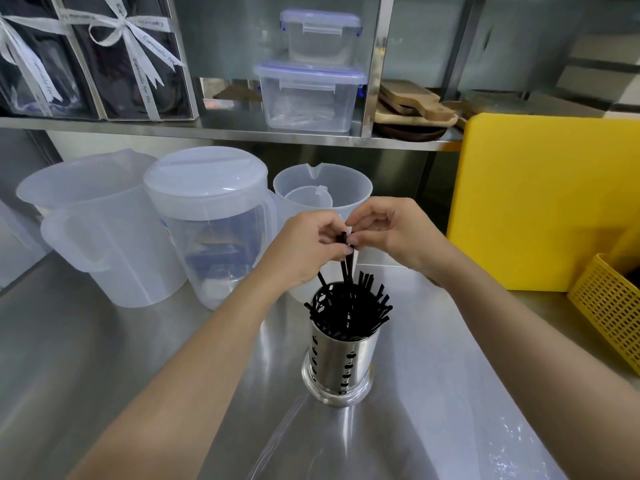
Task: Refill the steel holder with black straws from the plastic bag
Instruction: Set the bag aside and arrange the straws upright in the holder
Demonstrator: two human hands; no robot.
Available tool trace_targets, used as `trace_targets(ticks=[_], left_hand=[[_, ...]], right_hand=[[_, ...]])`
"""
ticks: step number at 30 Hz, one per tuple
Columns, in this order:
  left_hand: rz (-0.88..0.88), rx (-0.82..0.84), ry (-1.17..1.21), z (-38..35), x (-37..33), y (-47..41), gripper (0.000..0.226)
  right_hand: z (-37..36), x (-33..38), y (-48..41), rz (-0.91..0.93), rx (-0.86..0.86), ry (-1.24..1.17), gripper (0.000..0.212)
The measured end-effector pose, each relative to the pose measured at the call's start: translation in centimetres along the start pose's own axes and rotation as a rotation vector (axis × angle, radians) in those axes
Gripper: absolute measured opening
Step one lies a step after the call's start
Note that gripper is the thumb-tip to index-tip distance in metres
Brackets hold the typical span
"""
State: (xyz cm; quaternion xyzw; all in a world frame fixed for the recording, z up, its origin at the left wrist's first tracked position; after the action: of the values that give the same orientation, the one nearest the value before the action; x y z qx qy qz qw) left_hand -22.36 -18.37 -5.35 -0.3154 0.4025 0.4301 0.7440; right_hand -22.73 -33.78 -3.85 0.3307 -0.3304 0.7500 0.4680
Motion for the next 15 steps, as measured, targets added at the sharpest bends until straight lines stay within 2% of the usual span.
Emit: trace_targets(ticks=[4,10,15], left_hand=[[0.003,-0.02,0.069,-0.2,-0.7,0.2,0.029],[-0.007,-0.009,0.044,-0.4,-1.7,0.4,0.026],[-0.027,-0.11,0.087,0.4,-2.4,0.9,0.022]], right_hand=[[0.3,0.7,0.6,0.044,-0.06,-0.035,0.023],[0.4,1.4,1.2,0.128,-0.118,-0.041,0.017],[0.4,1.6,1.7,0.146,-0.159,-0.095,0.021]])
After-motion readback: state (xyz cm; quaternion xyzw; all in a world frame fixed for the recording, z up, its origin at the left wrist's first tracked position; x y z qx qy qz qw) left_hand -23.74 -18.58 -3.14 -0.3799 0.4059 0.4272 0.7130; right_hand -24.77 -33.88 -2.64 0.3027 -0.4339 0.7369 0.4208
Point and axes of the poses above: each hand's wrist, its own y-axis away from the middle knuckle, its own z-axis out of the back of the hand, x = y × z, the point moved 1 cm from there along -y, towards the middle knuckle, and after that the axes turned 7 degrees about x, right-handed, at the moved point
